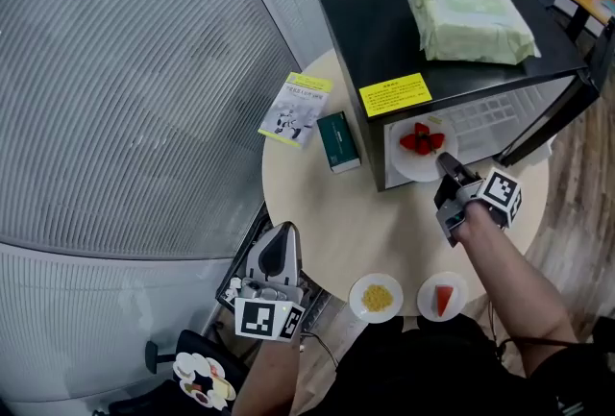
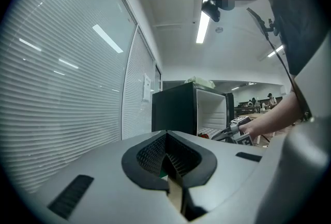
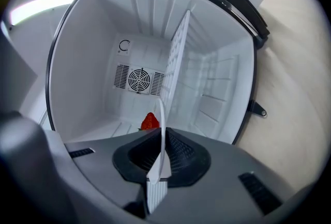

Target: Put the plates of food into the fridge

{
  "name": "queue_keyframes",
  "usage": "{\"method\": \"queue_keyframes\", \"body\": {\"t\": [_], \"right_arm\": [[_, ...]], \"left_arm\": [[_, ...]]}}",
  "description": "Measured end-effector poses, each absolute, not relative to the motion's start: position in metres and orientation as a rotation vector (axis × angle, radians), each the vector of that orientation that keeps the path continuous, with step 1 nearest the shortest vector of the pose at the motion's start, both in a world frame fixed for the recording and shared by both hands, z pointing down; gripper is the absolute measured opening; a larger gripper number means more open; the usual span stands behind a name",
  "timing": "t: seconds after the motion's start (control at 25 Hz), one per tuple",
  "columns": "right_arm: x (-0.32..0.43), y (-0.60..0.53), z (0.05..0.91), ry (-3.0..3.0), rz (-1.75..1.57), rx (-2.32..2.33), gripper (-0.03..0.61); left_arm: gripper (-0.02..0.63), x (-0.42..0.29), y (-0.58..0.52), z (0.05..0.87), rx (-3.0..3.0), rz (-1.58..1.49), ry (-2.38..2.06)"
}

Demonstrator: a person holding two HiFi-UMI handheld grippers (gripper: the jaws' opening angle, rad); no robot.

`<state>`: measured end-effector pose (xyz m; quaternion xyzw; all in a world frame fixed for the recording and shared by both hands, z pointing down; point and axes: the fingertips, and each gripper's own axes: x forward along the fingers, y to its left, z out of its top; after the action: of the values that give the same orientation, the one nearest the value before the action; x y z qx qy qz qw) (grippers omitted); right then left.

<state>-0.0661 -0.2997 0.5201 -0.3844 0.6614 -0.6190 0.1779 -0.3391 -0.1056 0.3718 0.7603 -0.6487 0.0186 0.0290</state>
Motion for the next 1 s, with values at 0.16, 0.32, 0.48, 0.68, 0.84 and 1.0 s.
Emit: {"method": "queue_keyframes", "body": {"t": [0.16, 0.32, 0.48, 0.68, 0.84, 1.0], "right_arm": [[-0.073, -0.306, 0.522, 1.849, -1.755, -1.108, 0.025], [-0.077, -0.315, 0.520, 1.814, -1.746, -1.132, 0.025], [-0.081, -0.323, 0.519, 1.764, -1.743, -1.150, 0.026], [-0.084, -0.328, 0.520, 1.726, -1.728, -1.164, 0.026], [-0.085, -0.329, 0.520, 1.697, -1.700, -1.168, 0.026], [-0.085, -0.330, 0.518, 1.699, -1.673, -1.168, 0.026]], "left_arm": [[0.005, -0.348, -0.109, 0.380, 2.321, 0.047, -2.007], [0.005, -0.351, -0.114, 0.385, 2.313, 0.031, -2.000], [0.005, -0.353, -0.118, 0.385, 2.320, 0.026, -1.993], [0.005, -0.358, -0.118, 0.383, 2.317, 0.032, -1.993], [0.005, -0.363, -0.114, 0.385, 2.302, 0.040, -1.996], [0.005, -0.362, -0.112, 0.386, 2.308, 0.049, -1.982]]}}
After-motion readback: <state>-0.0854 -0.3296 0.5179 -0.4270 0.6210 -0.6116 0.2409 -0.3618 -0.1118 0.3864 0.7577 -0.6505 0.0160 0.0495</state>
